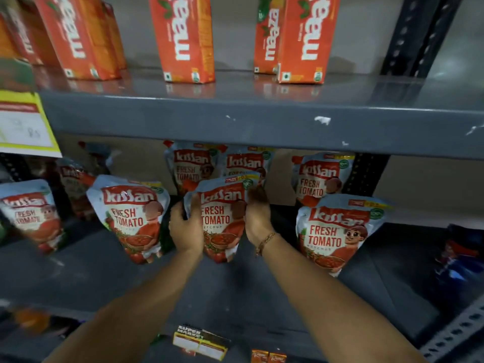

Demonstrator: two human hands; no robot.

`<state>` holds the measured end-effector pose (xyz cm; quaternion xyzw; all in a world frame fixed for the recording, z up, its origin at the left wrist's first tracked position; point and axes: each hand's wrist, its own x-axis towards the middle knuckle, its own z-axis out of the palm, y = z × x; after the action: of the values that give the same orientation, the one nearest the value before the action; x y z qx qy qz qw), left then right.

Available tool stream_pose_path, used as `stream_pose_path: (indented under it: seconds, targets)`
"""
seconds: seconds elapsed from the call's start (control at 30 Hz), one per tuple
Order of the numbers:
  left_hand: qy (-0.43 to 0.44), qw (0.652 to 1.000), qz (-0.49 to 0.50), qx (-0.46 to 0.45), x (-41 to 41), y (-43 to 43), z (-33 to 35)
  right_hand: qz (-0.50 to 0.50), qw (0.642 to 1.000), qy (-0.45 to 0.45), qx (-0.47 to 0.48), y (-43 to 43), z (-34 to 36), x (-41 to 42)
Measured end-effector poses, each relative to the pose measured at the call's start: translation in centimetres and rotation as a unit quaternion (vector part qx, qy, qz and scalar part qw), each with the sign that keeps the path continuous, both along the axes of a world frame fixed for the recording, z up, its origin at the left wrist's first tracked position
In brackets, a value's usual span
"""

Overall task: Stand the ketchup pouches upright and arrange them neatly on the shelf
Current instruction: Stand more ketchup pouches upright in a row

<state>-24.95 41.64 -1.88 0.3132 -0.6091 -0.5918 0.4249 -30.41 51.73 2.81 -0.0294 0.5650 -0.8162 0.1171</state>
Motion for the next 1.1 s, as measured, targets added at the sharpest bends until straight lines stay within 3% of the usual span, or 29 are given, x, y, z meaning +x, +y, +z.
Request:
stream_pose_path:
  seconds: [0.33, 0.6, 0.77, 0.9, 1.0, 1.1]
  targets:
    - [0.052, 0.985, -0.116, 0.117, -1.6, 1.0, 0.1, -0.116, 0.989, 0.008, -0.089, 1.4, -1.4, -0.1]
    - [0.052, 0.981, -0.139, 0.126, -1.3, 3.2, -0.2, -0.162, 0.984, 0.058, -0.045, 3.3, -1.3, 0.5]
    - [0.038, 0.984, -0.135, 0.109, -0.7, 3.5, 0.2, -0.16, 0.987, -0.021, -0.006, 3.5, -0.8, 1.6]
    - [0.018, 0.988, -0.031, 0.148, 0.3, 3.0, -0.4, -0.185, 0.947, -0.242, 0.099, 2.1, -2.5, 4.6]
    - [-0.054, 0.97, 0.164, 0.17, 2.2, 0.3, -1.5, -0.141, 0.95, -0.266, 0.079, -0.9, -3.8, 8.3]
    - [-0.127, 0.945, 0.244, 0.174, 4.6, -3.9, -2.3, 0.059, 0.968, -0.242, 0.037, -5.1, -3.4, 10.1]
